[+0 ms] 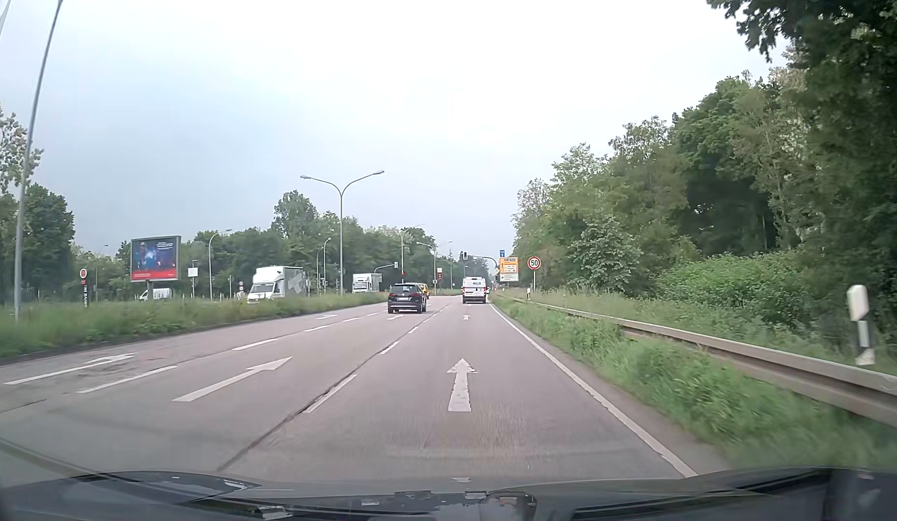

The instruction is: Follow the waypoints while adhering to traffic rules and regulations

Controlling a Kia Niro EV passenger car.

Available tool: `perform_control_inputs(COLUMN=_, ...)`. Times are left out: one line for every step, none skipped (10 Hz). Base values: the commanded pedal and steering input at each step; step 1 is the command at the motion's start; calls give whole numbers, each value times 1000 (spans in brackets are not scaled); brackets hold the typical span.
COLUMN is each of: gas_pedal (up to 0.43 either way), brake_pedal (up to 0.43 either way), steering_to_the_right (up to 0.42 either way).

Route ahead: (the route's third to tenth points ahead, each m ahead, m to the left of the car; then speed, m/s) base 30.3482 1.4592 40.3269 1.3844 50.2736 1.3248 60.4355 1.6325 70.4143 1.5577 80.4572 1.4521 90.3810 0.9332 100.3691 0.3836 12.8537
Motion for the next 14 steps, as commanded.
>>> perform_control_inputs(gas_pedal=0, brake_pedal=0, steering_to_the_right=1)
perform_control_inputs(gas_pedal=0, brake_pedal=0, steering_to_the_right=1)
perform_control_inputs(gas_pedal=0, brake_pedal=0, steering_to_the_right=1)
perform_control_inputs(gas_pedal=0, brake_pedal=0, steering_to_the_right=1)
perform_control_inputs(gas_pedal=0, brake_pedal=0, steering_to_the_right=1)
perform_control_inputs(gas_pedal=0, brake_pedal=0, steering_to_the_right=1)
perform_control_inputs(gas_pedal=20, brake_pedal=0, steering_to_the_right=1)
perform_control_inputs(gas_pedal=39, brake_pedal=0, steering_to_the_right=1)
perform_control_inputs(gas_pedal=39, brake_pedal=0, steering_to_the_right=1)
perform_control_inputs(gas_pedal=39, brake_pedal=0, steering_to_the_right=1)
perform_control_inputs(gas_pedal=47, brake_pedal=0, steering_to_the_right=1)
perform_control_inputs(gas_pedal=47, brake_pedal=0, steering_to_the_right=1)
perform_control_inputs(gas_pedal=59, brake_pedal=0, steering_to_the_right=1)
perform_control_inputs(gas_pedal=79, brake_pedal=0, steering_to_the_right=1)
